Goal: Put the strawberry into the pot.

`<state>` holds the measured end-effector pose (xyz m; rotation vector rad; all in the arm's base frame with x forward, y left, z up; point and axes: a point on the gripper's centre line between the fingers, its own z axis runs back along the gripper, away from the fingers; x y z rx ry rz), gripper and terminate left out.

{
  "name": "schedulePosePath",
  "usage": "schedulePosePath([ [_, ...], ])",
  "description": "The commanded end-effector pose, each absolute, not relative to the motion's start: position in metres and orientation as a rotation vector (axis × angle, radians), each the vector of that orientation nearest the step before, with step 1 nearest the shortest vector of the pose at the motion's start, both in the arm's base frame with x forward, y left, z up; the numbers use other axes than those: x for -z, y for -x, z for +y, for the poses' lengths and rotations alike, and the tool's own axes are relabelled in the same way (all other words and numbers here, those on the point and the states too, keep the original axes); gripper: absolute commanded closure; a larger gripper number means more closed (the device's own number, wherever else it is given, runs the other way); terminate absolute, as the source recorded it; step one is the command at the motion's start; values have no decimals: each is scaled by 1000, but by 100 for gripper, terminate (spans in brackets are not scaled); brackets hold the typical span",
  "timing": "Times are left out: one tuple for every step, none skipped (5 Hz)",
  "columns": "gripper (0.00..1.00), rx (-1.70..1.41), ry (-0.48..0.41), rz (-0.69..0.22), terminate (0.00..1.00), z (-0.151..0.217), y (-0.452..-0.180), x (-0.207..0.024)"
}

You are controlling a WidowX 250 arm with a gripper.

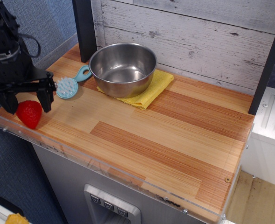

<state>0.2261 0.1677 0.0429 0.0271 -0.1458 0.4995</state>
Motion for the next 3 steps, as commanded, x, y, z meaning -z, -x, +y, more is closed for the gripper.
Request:
schedulePosePath([
  [0, -509, -31, -131, 0, 167, -225, -35],
  [0, -514, -31, -113, 0, 165, -226, -28],
  [0, -506, -36, -98, 0, 161, -227, -23],
])
